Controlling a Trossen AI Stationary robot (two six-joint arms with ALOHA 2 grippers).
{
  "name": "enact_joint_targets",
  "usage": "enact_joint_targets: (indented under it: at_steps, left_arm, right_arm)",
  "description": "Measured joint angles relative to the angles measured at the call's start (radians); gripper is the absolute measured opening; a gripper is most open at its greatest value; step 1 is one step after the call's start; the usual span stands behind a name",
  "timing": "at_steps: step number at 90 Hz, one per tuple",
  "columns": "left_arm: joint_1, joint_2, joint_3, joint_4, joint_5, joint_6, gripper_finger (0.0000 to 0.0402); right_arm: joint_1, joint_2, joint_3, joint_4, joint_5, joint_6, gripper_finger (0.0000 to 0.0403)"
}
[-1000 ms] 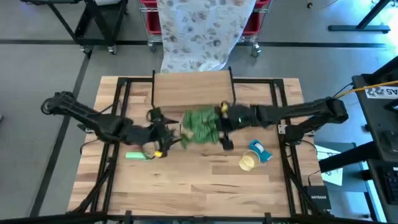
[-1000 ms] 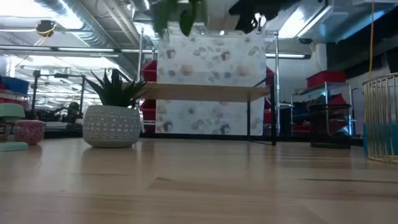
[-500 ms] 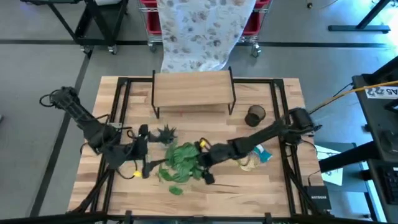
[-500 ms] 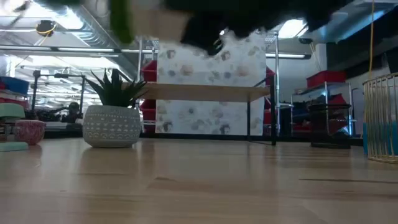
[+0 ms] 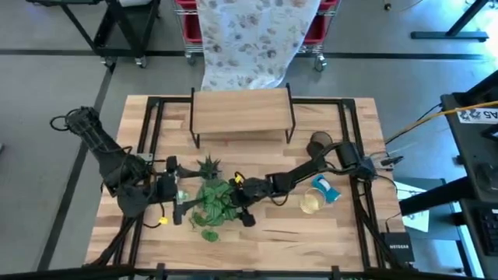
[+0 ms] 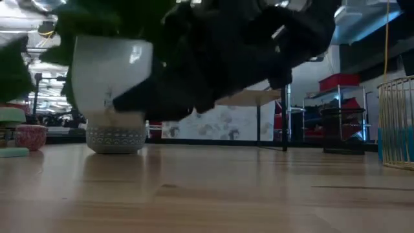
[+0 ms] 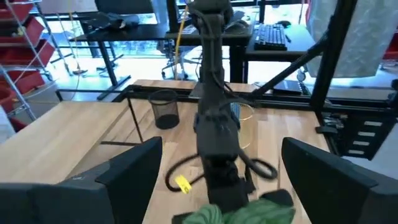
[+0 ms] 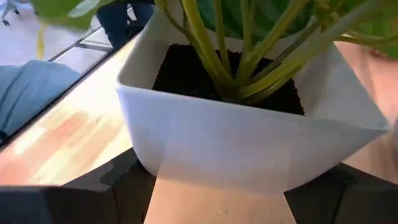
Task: Stock shelves
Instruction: Remove the potted plant on the shelf
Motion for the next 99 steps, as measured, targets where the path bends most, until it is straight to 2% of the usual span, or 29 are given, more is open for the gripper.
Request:
enact_joint_targets:
  at_steps: [26, 42, 72, 87, 99]
  left_arm:
    - [-0.003, 0.005, 0.000, -0.003, 0.001, -0.030, 0.0314]
    - [-0.004, 0.005, 0.000, -0.005, 0.002, -0.052, 0.0314]
    - [-0.004, 0.005, 0.000, -0.028, 0.002, -0.092, 0.0314]
    - [-0.004, 0.005, 0.000, -0.046, 0.002, -0.122, 0.0314]
    - [-0.001, 0.005, 0.000, -0.129, -0.034, -0.203, 0.0314]
  right_arm:
    - [0.002, 0.072, 0.041, 0.016, 0.116, 0.005, 0.0271]
    - [0.002, 0.129, 0.142, -0.060, 0.073, 0.005, 0.0275]
    - [0.002, 0.136, 0.198, -0.181, 0.020, -0.002, 0.0336]
    - [0.002, 0.121, 0.259, -0.378, -0.005, -0.006, 0.0376]
    - [0.003, 0.075, 0.257, -0.500, -0.005, -0.010, 0.0396]
